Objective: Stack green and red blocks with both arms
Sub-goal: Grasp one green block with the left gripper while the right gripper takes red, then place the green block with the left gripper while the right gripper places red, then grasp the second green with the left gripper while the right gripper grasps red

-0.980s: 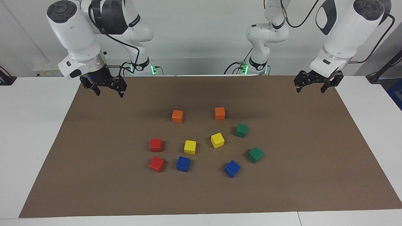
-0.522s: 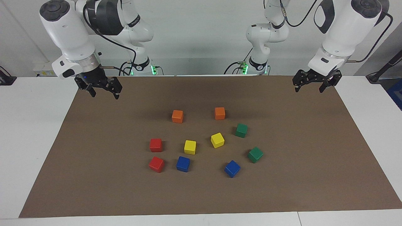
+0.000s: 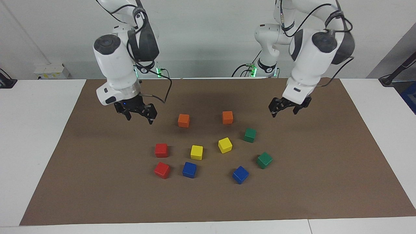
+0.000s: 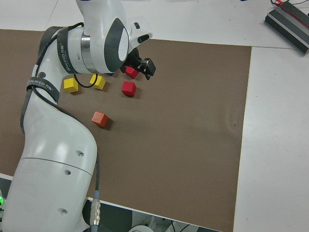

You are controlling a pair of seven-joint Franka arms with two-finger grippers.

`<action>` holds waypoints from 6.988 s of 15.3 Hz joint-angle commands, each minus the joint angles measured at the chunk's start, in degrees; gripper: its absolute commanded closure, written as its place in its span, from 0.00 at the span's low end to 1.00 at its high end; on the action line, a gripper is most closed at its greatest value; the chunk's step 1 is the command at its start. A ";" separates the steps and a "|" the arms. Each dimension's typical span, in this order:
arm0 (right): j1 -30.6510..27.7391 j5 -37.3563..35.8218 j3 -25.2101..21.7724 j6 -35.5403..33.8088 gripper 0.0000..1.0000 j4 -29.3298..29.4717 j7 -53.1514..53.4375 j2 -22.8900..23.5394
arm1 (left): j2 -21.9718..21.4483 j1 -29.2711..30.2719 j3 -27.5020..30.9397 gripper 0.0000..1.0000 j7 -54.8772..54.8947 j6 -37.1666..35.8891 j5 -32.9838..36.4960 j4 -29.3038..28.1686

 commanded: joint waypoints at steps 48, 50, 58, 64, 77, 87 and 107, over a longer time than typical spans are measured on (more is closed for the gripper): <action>-18.19 -3.77 -0.20 28.58 1.00 -19.47 -35.69 4.32 | 4.11 23.80 1.87 1.00 31.76 11.18 1.65 -6.91; -18.19 -3.68 -0.20 29.29 1.00 -19.47 -35.44 4.68 | 4.81 24.15 1.78 1.00 31.76 13.38 1.65 -7.70; -15.66 -2.98 -0.29 19.07 0.00 -11.42 -32.38 4.59 | 8.15 23.81 1.78 1.00 29.30 22.00 1.56 -12.09; -4.67 -4.47 -0.29 0.99 0.00 11.37 -8.58 13.10 | 8.15 23.36 1.78 1.00 27.28 27.80 1.65 -17.02; 3.34 -4.73 -0.55 4.50 0.00 31.95 16.33 34.03 | 10.26 14.79 1.96 0.00 6.72 5.22 1.65 6.54; 2.90 -5.44 -0.38 11.71 0.11 26.68 16.51 33.95 | 19.74 2.89 2.13 0.00 -27.30 16.03 7.89 8.19; -7.98 -6.58 -0.46 8.16 1.00 -1.57 -23.51 7.36 | 26.96 -4.41 5.03 0.00 -34.16 15.33 8.06 14.97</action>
